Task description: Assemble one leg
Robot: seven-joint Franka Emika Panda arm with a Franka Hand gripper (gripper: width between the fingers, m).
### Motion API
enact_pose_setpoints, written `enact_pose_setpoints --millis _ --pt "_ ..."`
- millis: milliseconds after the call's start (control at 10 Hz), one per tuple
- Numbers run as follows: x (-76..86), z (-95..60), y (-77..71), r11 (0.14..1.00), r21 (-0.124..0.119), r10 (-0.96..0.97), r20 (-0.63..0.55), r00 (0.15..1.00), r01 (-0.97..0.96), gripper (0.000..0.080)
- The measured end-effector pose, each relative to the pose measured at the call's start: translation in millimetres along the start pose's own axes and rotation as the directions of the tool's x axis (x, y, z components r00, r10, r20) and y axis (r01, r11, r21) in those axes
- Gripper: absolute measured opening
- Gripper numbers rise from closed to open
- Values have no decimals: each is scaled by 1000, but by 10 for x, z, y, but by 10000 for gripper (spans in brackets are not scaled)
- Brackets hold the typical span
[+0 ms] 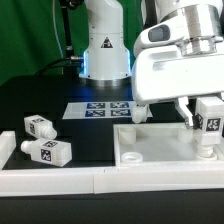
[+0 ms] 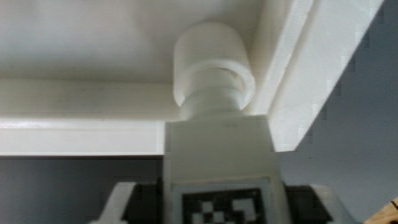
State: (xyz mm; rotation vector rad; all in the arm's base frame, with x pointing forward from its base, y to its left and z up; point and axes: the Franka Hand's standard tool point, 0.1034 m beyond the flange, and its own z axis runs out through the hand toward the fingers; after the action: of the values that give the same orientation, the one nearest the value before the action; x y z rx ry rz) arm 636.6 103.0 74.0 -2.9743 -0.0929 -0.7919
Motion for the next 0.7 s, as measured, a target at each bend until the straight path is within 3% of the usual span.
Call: enact_pose_setpoints --millis 700 --pt "-68 135 -9 1000 -3 -2 -9 1000 2 281"
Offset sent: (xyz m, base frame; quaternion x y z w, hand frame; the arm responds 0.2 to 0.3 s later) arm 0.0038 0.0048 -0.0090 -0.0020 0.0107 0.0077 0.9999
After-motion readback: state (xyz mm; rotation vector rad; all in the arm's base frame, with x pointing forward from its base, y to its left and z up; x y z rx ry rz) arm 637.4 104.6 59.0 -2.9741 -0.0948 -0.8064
